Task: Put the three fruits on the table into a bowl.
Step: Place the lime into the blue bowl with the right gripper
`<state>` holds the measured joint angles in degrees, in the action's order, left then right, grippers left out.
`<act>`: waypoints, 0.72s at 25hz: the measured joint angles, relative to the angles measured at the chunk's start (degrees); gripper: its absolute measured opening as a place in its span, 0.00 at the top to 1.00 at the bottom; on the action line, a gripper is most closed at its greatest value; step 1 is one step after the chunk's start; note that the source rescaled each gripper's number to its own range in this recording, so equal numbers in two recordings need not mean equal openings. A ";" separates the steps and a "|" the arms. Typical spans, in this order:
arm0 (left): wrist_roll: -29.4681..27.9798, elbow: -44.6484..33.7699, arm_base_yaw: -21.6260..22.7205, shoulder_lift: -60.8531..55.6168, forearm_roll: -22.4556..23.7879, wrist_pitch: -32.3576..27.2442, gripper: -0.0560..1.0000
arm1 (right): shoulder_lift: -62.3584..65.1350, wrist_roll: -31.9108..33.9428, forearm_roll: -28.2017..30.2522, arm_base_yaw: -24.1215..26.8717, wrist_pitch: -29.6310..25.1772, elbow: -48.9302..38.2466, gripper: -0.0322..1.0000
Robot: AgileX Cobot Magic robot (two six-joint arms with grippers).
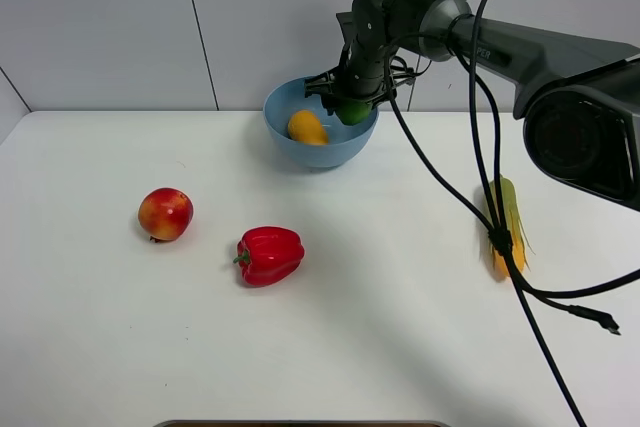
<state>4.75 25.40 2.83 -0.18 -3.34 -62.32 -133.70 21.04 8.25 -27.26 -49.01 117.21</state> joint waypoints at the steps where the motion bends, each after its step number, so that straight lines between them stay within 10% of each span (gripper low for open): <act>1: 0.00 0.00 0.00 0.00 0.00 0.00 0.80 | 0.00 -0.07 0.00 0.00 0.00 0.00 0.80; 5: 0.00 0.00 0.00 0.00 0.00 0.00 0.80 | -0.18 -0.60 -0.05 0.00 0.06 0.00 0.79; 10: 0.00 0.00 0.00 0.00 0.00 0.00 0.79 | -0.39 -1.01 -0.05 0.00 0.31 0.02 0.53; 18: 0.00 0.00 0.00 0.00 0.00 0.00 0.79 | 0.31 -1.58 -1.07 0.00 -0.46 0.02 0.48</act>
<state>4.75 25.40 2.83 -0.18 -3.34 -62.32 -133.39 19.46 7.18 -27.26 -49.47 117.24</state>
